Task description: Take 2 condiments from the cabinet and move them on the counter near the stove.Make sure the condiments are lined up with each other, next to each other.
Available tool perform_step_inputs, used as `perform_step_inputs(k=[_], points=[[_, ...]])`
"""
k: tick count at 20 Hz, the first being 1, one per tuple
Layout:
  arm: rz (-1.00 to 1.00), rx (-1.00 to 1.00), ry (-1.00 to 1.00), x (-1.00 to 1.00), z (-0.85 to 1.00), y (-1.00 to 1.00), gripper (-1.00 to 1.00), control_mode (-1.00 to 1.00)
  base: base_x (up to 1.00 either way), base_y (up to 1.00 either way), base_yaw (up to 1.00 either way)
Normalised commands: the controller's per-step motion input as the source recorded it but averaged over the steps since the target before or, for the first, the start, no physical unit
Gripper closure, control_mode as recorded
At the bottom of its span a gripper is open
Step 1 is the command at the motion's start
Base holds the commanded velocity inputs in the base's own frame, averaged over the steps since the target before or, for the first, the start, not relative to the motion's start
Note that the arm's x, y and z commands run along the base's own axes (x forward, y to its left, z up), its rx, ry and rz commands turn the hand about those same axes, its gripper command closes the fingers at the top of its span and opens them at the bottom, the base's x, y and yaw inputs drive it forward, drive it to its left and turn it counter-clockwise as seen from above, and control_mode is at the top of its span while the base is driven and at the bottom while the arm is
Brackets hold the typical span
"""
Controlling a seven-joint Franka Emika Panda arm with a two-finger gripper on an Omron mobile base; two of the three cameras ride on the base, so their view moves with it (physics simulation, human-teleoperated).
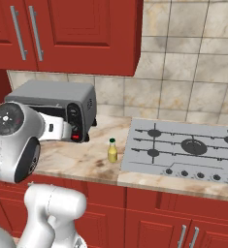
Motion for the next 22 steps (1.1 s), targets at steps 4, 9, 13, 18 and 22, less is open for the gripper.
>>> perform_step_inputs(k=[4,9,13,18,22], points=[[0.0,-0.06,-0.15,-0.35,0.0,0.0,-1.0,-1.0,0.0,0.0,0.0],[0.0,-0.01,-0.08,-0.29,0.0,0.0,-1.0,-1.0,0.0,0.0,0.0],[0.0,0.0,0.0,-0.17,0.0,0.0,-1.0,1.0,-0.06,0.0,0.0],[0.0,0.0,0.0,0.0,0.0,0.0,-1.0,1.0,-0.35,-0.17,-0.03],[0.0,0.0,0.0,0.0,0.0,0.0,-1.0,1.0,-0.23,-0.87,-0.06]])
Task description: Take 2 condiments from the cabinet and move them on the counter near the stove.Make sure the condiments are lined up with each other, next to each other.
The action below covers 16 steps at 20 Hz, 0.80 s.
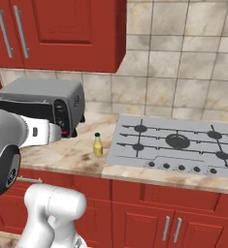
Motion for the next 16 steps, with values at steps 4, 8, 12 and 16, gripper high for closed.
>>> perform_step_inputs(k=[4,8,12,16], points=[[0.0,0.0,0.0,0.0,0.0,0.0,-1.0,1.0,-0.12,-1.0,-0.06],[0.0,0.0,0.0,0.0,0.0,0.0,-1.0,1.0,-0.08,-1.0,-0.08],[0.0,0.0,0.0,0.0,0.0,0.0,-1.0,1.0,-0.3,-1.0,-0.06],[0.0,0.0,0.0,0.0,0.0,0.0,-1.0,1.0,-0.44,-1.0,-0.03]])
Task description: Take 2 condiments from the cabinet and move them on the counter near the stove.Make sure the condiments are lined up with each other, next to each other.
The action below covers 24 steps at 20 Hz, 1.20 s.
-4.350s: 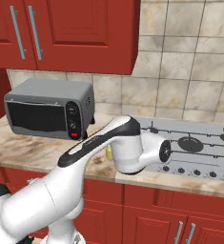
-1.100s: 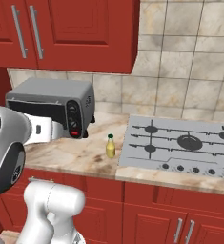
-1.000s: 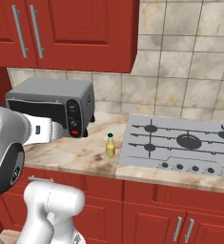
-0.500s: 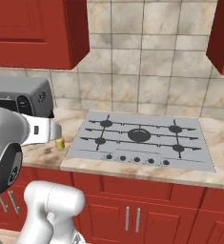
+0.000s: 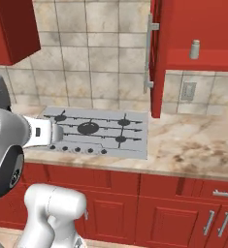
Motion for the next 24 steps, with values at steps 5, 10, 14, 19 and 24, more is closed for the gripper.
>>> perform_step_inputs(k=[5,10,14,19,24], points=[[0.0,0.0,0.0,0.0,0.0,0.0,-1.0,1.0,-0.42,-1.0,-0.01],[0.0,0.0,0.0,0.0,0.0,0.0,-1.0,1.0,-0.07,-0.8,0.0],[0.0,0.0,0.0,0.0,0.0,0.0,-1.0,1.0,0.01,-0.36,0.0],[0.0,0.0,0.0,0.0,0.0,0.0,-1.0,1.0,0.12,0.0,0.02],[0.0,0.0,0.0,0.0,0.0,0.0,-1.0,1.0,0.25,-0.32,0.0]])
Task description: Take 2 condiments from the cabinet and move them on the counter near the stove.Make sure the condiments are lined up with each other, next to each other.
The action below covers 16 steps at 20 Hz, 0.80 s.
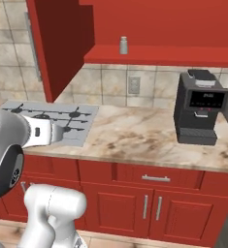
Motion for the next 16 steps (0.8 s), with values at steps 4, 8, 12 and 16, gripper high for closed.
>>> perform_step_inputs(k=[4,8,12,16], points=[[0.0,0.0,0.0,0.0,0.0,0.0,-1.0,1.0,0.14,-0.71,0.0],[0.0,0.0,0.0,0.0,0.0,0.0,-1.0,1.0,0.08,-0.41,0.0],[0.0,0.0,0.0,0.0,0.0,0.0,-1.0,1.0,0.2,-0.08,0.0],[0.0,0.0,0.0,0.0,0.0,0.0,-1.0,1.0,0.35,0.0,0.0]])
